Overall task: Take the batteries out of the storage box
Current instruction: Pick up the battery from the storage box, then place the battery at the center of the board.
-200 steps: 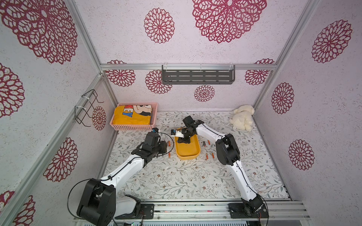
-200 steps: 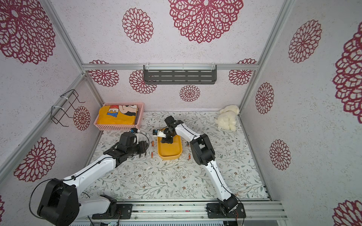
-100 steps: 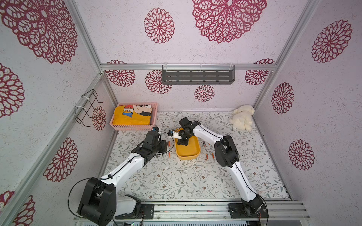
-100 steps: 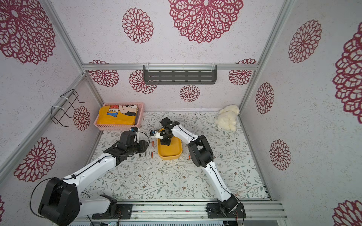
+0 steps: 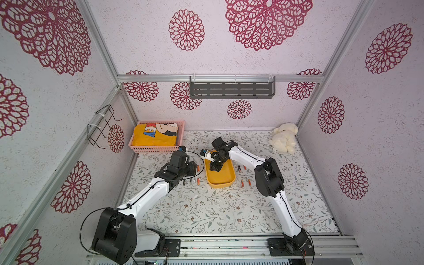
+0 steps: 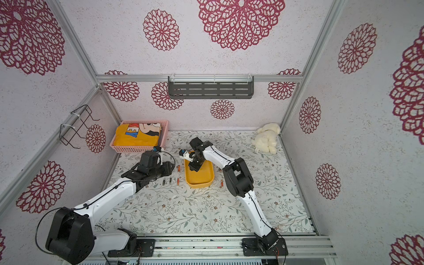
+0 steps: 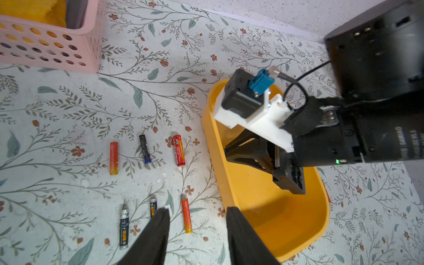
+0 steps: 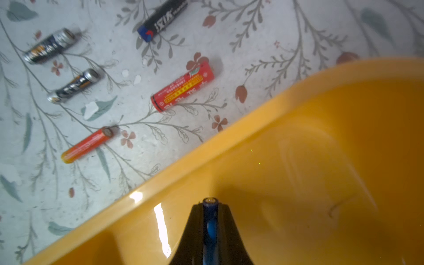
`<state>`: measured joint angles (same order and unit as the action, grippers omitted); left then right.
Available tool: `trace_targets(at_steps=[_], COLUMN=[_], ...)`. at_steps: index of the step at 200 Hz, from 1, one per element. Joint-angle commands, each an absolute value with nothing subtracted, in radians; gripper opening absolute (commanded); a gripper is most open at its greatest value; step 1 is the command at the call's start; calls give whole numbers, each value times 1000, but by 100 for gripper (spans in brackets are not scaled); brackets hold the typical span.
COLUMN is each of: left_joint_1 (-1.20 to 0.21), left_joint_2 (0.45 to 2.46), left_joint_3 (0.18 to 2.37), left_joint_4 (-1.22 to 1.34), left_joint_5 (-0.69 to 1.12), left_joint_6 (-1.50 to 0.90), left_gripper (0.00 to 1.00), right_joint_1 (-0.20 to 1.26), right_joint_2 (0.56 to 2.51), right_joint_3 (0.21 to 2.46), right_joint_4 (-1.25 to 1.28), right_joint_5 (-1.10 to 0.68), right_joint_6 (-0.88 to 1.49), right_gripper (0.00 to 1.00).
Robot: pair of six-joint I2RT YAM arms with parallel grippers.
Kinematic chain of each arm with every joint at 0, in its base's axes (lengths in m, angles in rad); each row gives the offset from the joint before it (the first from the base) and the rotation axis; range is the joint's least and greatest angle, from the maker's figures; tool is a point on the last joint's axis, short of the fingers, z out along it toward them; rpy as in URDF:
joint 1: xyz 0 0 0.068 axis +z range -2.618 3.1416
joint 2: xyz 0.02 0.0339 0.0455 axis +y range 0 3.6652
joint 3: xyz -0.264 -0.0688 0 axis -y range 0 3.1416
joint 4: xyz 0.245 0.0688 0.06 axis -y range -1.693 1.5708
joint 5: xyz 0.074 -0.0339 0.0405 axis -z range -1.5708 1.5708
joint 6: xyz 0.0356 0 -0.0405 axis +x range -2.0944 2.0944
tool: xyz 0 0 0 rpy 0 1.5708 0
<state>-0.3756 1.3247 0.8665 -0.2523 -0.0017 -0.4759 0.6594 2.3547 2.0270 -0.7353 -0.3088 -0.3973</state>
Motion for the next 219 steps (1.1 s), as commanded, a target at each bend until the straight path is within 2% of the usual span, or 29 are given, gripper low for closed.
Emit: trace_targets(at_steps=[1, 36, 72, 93, 107, 114, 121, 126, 148, 178, 219], left_joint_1=[-378, -379, -379, -378, -380, -380, -383, -387, -432, -523, -535], left_joint_2=[1326, 1292, 1211, 1169, 1154, 1154, 1156, 1161, 1198, 1240, 1213], left_joint_3=[902, 890, 811, 766, 753, 752, 752, 753, 782, 823, 768], left_joint_4=[-250, -215, -71, 10, 46, 64, 77, 85, 73, 43, 102], left_joint_5=[-30, -86, -96, -28, 48, 110, 170, 206, 279, 230, 114], left_joint_6=[-482, -483, -453, -421, -399, -384, -367, -357, -312, -267, -293], left_gripper=[43, 43, 44, 45, 47, 51, 69, 77, 90, 93, 94], right_joint_1=[626, 554, 467, 439, 415, 407, 398, 394, 381, 369, 345], right_joint_2=[2189, 2001, 1714, 1583, 1509, 1481, 1461, 1454, 1465, 1497, 1541], right_joint_3=[1970, 1780, 1407, 1187, 1046, 988, 938, 906, 823, 761, 731], right_joint_4=[-627, -466, -305, -266, -217, -195, -174, -156, -108, -34, 3], right_joint_5=[-343, -339, -152, -22, -17, -8, -7, -8, -21, -11, 20], right_joint_6=[-228, -47, 113, 154, 171, 186, 195, 198, 201, 224, 226], right_gripper=[0, 0, 0, 0, 0, 0, 0, 0, 0, 0, 0])
